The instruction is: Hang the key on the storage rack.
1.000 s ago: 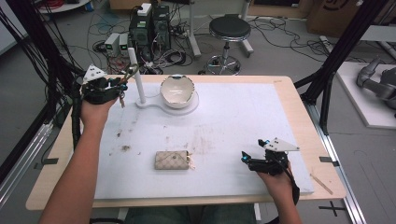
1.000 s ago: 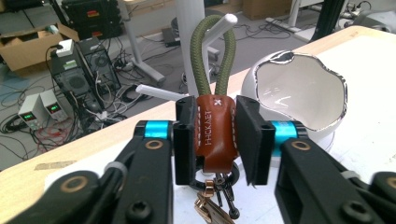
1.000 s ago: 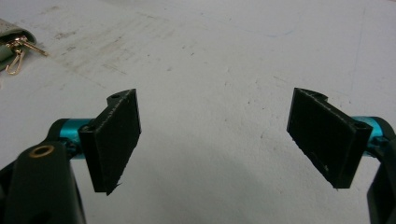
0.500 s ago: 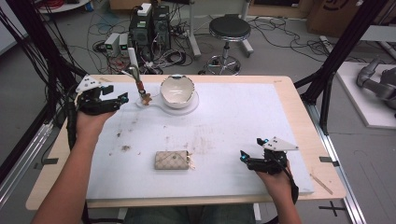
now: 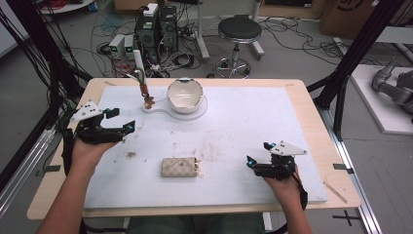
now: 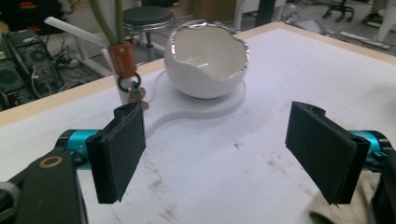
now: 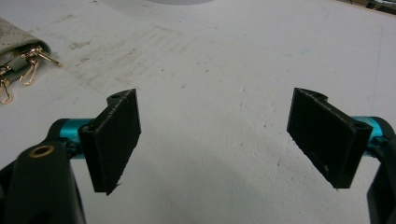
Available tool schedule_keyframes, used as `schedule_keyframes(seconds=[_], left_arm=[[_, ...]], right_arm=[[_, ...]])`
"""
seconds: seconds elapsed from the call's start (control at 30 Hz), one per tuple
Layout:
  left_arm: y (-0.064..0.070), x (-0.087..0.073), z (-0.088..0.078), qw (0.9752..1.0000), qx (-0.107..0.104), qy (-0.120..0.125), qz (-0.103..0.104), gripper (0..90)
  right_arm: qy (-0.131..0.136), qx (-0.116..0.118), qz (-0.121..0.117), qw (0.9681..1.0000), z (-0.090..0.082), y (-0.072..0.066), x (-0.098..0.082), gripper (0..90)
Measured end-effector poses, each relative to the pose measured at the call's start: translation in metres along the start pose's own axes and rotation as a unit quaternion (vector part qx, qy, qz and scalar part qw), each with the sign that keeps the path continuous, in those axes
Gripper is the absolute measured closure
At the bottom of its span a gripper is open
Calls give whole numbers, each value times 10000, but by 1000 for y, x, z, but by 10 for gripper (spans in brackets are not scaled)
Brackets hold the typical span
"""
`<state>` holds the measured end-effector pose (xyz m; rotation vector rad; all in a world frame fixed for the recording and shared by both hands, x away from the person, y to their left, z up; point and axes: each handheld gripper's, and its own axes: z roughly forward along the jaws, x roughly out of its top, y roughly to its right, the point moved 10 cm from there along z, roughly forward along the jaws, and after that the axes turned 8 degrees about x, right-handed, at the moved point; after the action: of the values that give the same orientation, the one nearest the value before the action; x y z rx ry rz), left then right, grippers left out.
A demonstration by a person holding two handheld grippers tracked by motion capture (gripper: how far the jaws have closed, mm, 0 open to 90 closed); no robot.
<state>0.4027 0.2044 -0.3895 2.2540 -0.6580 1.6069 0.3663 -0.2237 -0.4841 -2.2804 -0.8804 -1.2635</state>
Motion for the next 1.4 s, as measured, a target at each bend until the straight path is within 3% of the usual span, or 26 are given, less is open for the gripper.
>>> schedule_keyframes(seconds=[0.27, 0.47, 0.6, 0.93, 1.4], left_arm=[[12, -32, -11, 9998, -219, -27, -3, 185], [10, -39, -13, 9996, -280, -20, -41, 185], [13, -51, -12, 9986, -476, -124, 168, 185], [20, -52, -13, 9980, -598, -81, 206, 185], [19, -54, -8, 9979, -548, -210, 288, 185]], right_arm=[[38, 0, 25, 10000, -1, 2, 0, 177], [39, -64, -2, 10000, -2, 5, 2, 177], [27, -86, 33, 10000, 1, 8, 1, 177], [-44, 10, -39, 10000, 14, 0, 5, 177], [-32, -33, -16, 10000, 10, 3, 3, 177]])
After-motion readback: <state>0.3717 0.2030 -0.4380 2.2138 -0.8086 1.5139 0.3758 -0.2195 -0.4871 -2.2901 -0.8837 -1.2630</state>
